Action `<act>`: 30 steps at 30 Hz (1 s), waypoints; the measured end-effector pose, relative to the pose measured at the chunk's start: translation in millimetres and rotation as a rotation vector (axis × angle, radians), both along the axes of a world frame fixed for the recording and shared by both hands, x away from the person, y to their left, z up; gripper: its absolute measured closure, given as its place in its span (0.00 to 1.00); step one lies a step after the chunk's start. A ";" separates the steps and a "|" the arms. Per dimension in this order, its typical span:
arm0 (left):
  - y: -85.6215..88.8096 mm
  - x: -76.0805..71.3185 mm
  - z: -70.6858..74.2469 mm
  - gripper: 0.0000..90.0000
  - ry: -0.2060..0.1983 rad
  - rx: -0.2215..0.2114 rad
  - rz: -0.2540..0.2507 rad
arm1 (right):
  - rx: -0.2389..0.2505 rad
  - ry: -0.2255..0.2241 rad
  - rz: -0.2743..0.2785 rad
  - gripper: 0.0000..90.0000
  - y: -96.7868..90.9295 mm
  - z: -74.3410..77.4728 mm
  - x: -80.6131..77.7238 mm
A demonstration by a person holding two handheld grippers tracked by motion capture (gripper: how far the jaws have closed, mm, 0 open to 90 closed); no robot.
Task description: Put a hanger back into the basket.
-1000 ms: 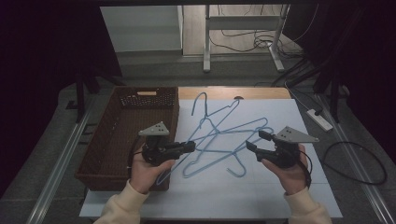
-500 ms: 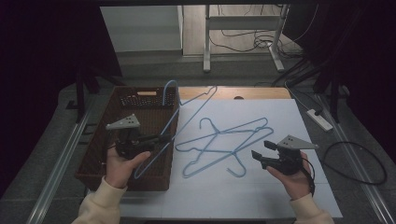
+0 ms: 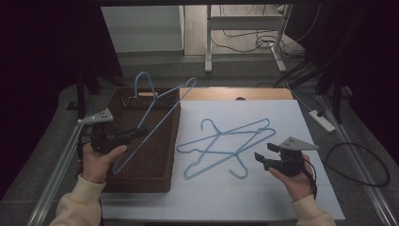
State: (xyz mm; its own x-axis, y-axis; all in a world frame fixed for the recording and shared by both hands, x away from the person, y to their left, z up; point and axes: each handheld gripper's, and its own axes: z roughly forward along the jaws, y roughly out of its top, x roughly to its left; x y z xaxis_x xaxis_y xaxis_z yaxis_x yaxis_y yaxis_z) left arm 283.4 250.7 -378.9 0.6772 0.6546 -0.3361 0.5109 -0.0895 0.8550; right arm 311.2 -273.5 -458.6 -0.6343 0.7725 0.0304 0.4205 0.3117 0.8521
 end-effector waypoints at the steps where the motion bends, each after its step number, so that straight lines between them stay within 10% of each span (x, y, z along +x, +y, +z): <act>1: 4.3 1.5 -2.2 0.95 0.005 0.008 0.006 | -0.001 0.002 -0.002 0.39 -0.2 -0.5 0.2; 13: 40.3 15.3 -25.6 0.95 0.062 0.037 0.079 | -0.026 0.019 -0.004 0.39 2.3 -6.2 1.9; 30: 45.5 32.6 -41.7 0.95 0.139 0.114 0.039 | -0.043 0.026 -0.001 0.38 4.5 -7.9 1.9</act>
State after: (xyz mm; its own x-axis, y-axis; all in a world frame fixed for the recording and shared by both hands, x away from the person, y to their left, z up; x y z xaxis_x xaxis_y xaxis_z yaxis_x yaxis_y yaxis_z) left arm 316.0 296.3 -420.6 0.6027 0.7187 -0.3467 0.6281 -0.1592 0.7617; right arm 313.1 -268.9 -466.4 -0.6331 0.7740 0.0142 0.4429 0.3471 0.8267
